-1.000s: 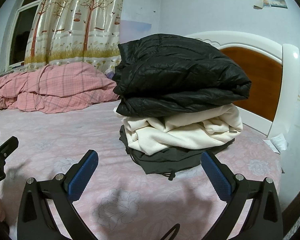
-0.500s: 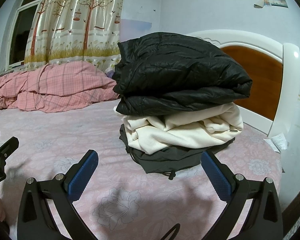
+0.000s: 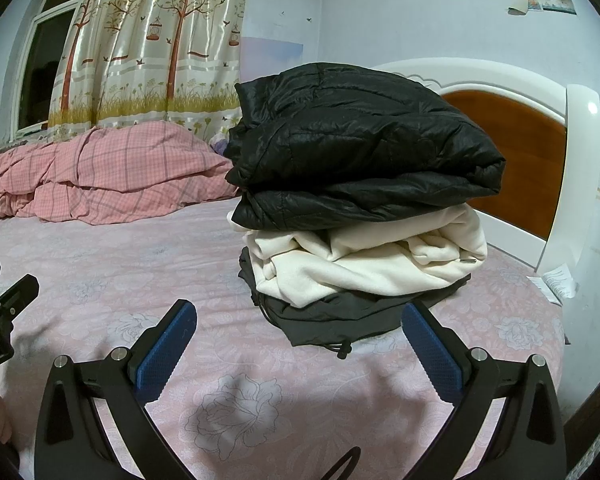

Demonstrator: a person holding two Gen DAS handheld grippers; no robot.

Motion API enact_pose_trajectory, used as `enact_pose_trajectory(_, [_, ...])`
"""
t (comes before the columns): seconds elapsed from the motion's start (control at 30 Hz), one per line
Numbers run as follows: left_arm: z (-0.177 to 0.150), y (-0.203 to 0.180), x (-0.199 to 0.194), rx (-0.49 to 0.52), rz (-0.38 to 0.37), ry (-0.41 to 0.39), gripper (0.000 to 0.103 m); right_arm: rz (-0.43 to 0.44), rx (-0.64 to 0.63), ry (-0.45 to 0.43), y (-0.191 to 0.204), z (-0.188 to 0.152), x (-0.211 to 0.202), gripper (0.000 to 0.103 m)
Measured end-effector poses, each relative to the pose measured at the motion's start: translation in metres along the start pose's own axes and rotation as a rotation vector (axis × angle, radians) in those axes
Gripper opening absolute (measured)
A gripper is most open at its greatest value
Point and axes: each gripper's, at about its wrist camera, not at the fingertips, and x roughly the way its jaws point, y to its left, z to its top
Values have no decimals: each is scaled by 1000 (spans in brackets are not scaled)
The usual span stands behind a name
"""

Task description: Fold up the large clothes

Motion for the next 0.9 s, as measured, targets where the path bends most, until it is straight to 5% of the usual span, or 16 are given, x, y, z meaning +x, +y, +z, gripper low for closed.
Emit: enact_pose_trajectory(0.9, [0,1,0,2,0,4,103,3,-1,2,-1,0,2,103])
